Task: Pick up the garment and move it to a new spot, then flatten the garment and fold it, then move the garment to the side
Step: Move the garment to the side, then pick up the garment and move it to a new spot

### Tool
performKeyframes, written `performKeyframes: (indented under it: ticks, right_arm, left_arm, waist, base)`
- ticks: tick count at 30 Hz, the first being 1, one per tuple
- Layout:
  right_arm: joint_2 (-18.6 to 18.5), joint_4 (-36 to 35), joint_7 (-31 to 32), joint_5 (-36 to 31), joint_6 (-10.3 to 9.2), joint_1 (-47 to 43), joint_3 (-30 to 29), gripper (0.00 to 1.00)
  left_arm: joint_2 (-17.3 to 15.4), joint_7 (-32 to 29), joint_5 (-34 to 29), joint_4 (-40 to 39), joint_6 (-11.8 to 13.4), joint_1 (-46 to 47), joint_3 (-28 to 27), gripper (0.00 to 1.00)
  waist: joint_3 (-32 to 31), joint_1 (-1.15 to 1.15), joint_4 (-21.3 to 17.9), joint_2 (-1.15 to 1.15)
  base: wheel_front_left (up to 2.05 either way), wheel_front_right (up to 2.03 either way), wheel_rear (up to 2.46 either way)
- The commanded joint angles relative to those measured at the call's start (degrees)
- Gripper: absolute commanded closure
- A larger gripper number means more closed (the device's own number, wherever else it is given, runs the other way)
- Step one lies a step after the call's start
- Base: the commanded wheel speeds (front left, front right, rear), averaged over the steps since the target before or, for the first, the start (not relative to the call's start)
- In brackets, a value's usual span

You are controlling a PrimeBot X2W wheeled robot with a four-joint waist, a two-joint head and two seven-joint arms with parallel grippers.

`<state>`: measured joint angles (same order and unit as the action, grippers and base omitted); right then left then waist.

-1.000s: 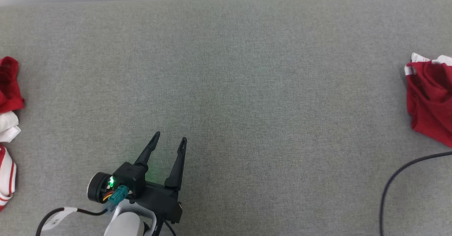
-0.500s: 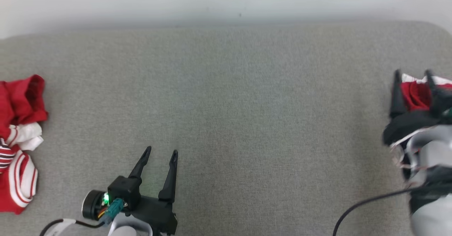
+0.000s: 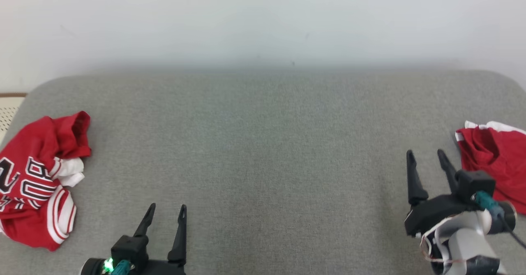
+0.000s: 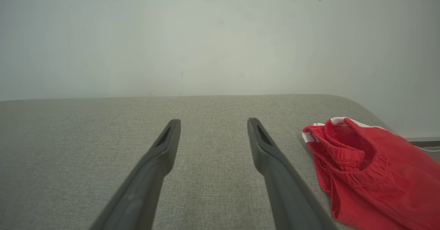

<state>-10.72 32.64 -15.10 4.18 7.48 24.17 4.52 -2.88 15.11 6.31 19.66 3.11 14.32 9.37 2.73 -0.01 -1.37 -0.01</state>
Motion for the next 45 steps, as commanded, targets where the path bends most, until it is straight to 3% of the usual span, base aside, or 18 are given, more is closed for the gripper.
performKeyframes:
  ticks: [1, 18, 36, 45]
  right_arm:
    - [0.8, -1.1, -0.1, 0.8, 0.02, -1.8, 0.3, 0.00]
    - [5.7, -8.8, -0.1, -1.1, 0.02, -13.3, 0.1, 0.00]
    - [6.8, -11.1, -0.1, -1.2, 0.02, -15.3, 1.2, 0.00]
    - [7.0, -11.5, -0.1, -1.0, 0.02, -15.3, 1.7, 0.00]
  left_arm:
    - [-0.2, 0.1, -1.2, -0.4, 0.3, -1.5, -1.0, 0.00]
    - [-0.5, 0.1, -3.4, -0.8, 1.7, -6.9, -8.7, 0.00]
    - [-0.2, 0.1, -4.3, -1.1, 1.9, -8.4, -11.3, 0.00]
    - [-0.1, 0.1, -4.1, -0.5, 2.4, -7.5, -11.1, 0.00]
  waist:
    - [-2.1, 0.01, 1.0, 0.01]
    - [-4.5, 0.01, 1.6, 0.01]
    - [-4.1, 0.01, 0.9, 0.01]
    - [-3.5, 0.01, 5.3, 0.01]
  base:
    - [0.00, 0.00, 0.00]
    - [0.00, 0.00, 0.00]
    - [0.00, 0.00, 0.00]
    - [0.00, 0.00, 0.00]
